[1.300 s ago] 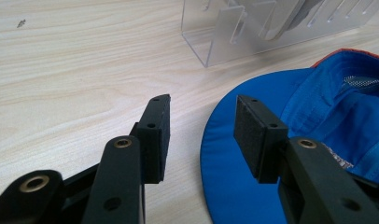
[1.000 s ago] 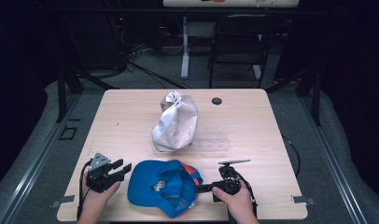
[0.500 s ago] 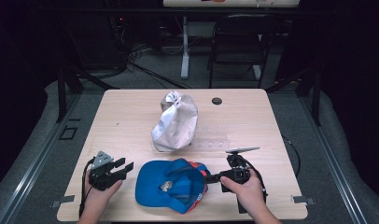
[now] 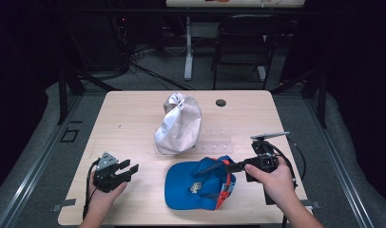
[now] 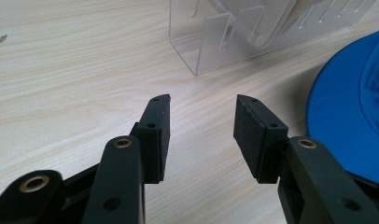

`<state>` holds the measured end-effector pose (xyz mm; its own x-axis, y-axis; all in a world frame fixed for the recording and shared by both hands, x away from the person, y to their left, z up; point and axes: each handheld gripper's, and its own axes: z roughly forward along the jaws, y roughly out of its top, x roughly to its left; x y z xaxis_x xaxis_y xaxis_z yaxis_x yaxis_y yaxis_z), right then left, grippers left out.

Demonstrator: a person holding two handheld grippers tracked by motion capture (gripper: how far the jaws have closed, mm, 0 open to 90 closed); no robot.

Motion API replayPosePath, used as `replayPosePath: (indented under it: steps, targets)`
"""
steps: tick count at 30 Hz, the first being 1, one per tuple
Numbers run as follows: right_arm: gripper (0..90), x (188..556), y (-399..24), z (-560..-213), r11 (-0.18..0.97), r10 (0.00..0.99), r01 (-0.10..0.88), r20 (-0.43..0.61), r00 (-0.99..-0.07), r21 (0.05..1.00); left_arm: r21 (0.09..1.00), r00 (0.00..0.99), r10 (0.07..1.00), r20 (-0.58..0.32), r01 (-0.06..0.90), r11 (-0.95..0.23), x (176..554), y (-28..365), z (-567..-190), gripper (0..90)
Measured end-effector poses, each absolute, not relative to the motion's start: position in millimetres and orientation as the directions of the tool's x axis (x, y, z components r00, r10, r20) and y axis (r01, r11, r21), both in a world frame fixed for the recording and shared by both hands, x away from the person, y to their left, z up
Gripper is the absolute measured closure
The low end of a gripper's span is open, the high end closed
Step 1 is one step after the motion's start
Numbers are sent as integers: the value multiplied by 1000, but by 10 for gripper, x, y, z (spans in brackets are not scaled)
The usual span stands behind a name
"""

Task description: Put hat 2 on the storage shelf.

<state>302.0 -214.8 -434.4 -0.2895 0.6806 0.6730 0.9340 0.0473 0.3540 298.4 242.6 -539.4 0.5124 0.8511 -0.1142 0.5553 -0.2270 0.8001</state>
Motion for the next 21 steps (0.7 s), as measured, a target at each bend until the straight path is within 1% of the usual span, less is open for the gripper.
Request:
replayPosePath:
  steps: [3, 4, 6, 7, 11, 12, 13, 14, 18, 21]
  targets:
    - [777, 3030, -2164, -4321, 26, 659, 937, 699, -278, 348, 800, 513, 851, -114, 555, -227, 2982, 2422, -5394, 566]
    - [777, 3045, -2178, -4307, 11, 630, 942, 729, -268, 337, 799, 514, 851, -110, 555, -232, 2981, 2421, -5392, 567]
    - [777, 3054, -2185, -4298, 10, 616, 942, 740, -269, 334, 801, 514, 851, -110, 553, -231, 2981, 2416, -5394, 568]
    - [777, 3068, -2186, -4284, -2, 589, 945, 764, -264, 328, 799, 513, 852, -109, 555, -232, 2981, 2418, -5394, 569]
    - [777, 3108, -2187, -4238, -24, 534, 952, 809, -247, 306, 798, 512, 852, -110, 557, -231, 2982, 2420, -5395, 569]
    - [777, 3108, -2187, -4238, -24, 534, 952, 809, -247, 306, 798, 512, 852, -110, 556, -231, 2982, 2421, -5394, 569]
    - [778, 3132, -2184, -4208, -40, 504, 954, 830, -238, 298, 800, 512, 852, -111, 555, -229, 2984, 2422, -5396, 569]
    - [778, 3132, -2184, -4208, -40, 504, 954, 830, -238, 298, 800, 512, 852, -111, 555, -229, 2984, 2422, -5396, 569]
    - [778, 3197, -2151, -4118, -56, 432, 961, 874, -221, 271, 800, 512, 852, -111, 554, -229, 2983, 2424, -5394, 569]
    - [778, 3221, -2122, -4077, -70, 411, 963, 887, -208, 259, 800, 512, 852, -110, 554, -229, 2982, 2423, -5393, 569]
